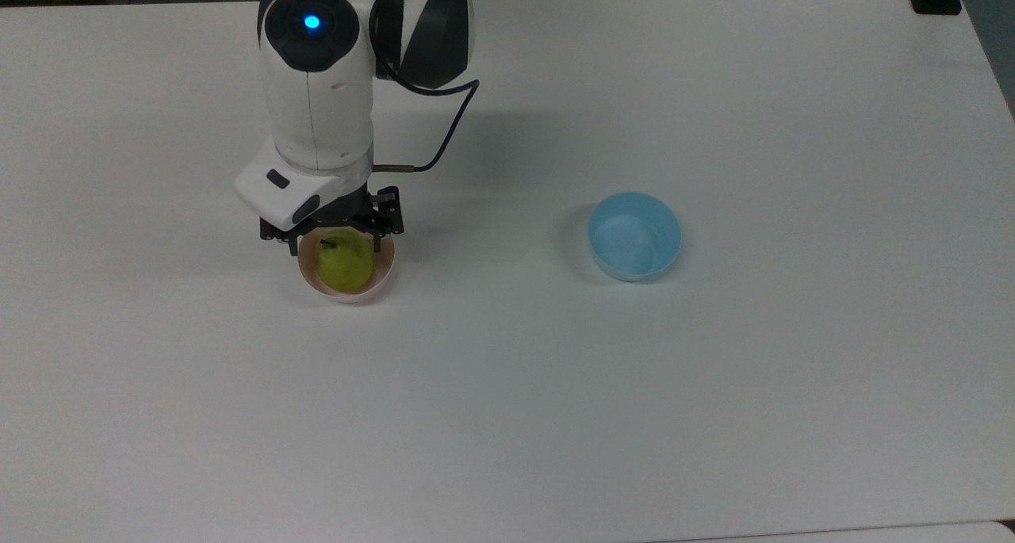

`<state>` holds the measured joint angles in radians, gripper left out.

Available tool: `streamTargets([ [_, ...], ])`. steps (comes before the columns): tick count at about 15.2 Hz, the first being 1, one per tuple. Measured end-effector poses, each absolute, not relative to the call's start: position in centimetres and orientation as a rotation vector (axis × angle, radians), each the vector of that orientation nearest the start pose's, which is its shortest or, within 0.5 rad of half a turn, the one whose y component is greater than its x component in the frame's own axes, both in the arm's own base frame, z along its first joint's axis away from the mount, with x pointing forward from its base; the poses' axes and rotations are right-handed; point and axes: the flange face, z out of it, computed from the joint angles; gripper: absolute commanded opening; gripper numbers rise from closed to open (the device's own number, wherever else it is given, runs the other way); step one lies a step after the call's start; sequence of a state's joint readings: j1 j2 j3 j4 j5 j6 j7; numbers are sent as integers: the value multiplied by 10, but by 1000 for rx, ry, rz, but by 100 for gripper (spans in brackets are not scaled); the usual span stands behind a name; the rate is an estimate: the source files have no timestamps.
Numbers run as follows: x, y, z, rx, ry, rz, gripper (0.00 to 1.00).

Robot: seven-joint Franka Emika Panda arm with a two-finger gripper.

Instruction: Place the pear in the bowl

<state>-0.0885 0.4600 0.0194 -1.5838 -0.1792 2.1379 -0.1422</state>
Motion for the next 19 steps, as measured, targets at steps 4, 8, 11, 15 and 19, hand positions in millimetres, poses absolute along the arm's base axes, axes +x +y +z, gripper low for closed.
streamTargets([
  [4, 673, -59, 454, -3300, -216, -105, 100],
  [8, 624, -49, 558, -3278, -161, -45, 100],
  [11, 587, -39, 609, -3204, -129, -57, 100],
  [15, 568, -27, 620, -3129, -132, -67, 100],
  [19, 567, -22, 613, -3084, -172, -50, 100],
])
